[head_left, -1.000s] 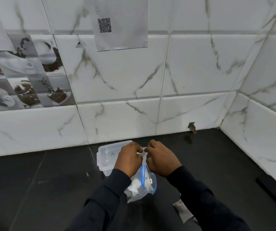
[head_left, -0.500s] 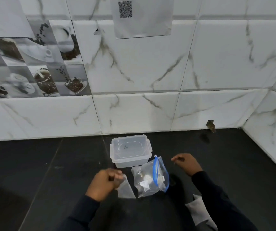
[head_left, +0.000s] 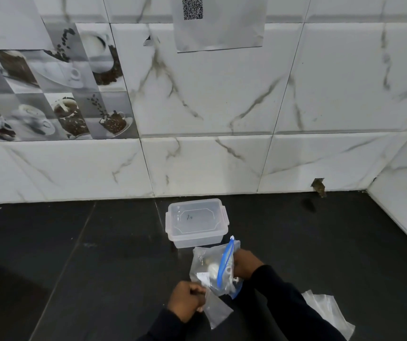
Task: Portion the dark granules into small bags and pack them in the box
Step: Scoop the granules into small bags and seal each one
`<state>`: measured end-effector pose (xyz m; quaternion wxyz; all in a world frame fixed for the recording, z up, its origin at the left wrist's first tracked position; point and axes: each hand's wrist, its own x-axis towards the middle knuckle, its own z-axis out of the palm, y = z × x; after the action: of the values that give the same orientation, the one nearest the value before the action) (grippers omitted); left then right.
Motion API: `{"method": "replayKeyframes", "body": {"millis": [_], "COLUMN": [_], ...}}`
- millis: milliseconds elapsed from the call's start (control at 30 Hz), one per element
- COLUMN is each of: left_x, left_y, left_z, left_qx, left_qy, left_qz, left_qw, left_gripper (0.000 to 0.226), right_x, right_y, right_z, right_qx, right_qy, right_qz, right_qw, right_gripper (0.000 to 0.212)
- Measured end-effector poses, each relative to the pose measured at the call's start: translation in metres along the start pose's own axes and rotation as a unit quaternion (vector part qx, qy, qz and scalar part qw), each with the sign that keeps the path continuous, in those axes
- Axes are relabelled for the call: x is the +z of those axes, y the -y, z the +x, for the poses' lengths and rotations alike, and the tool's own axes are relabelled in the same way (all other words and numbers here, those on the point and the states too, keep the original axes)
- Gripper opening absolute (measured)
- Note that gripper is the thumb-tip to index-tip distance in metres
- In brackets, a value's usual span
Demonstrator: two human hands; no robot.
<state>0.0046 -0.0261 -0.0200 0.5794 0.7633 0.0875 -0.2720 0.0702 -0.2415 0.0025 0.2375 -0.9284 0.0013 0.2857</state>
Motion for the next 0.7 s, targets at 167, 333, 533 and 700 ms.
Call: {"method": "replayKeyframes", "body": {"millis": [167,333,533,700], "left_x": [-0.010,-0.017,-0.040,-0.050], "left_y": [0.015,0.012,-0.018,-0.040], "left_z": [0.004,-0.004,-0.007,-0.009], "left_qx": [-0.019,0.032,0.152,0.177], "left_qy": [-0.018,-0.004,-0.029,-0.023], "left_qz": [-0.018,-0.032,-0.084,-0.114], "left_qw": [0.999,0.999,0.984,0.977], "left_gripper": [0.029,0.038,0.027,0.036], "right_x": [-0.006,-0.008,0.003,-0.003], "right_y": [0.009,0.017,0.018,0.024], "right_z": [-0.013,-0.030,-0.048,-0.053], "right_qx": [-0.031,-0.125,-0.212,-0.195], "right_qy": [-0.128,-0.237,-0.286,-0.247], "right_qz": [0.050,-0.014,0.019,0.049], "right_qw": [0.990,0.963,0.934,0.948], "right_gripper": [0.028,0.025,0.030,0.038]}}
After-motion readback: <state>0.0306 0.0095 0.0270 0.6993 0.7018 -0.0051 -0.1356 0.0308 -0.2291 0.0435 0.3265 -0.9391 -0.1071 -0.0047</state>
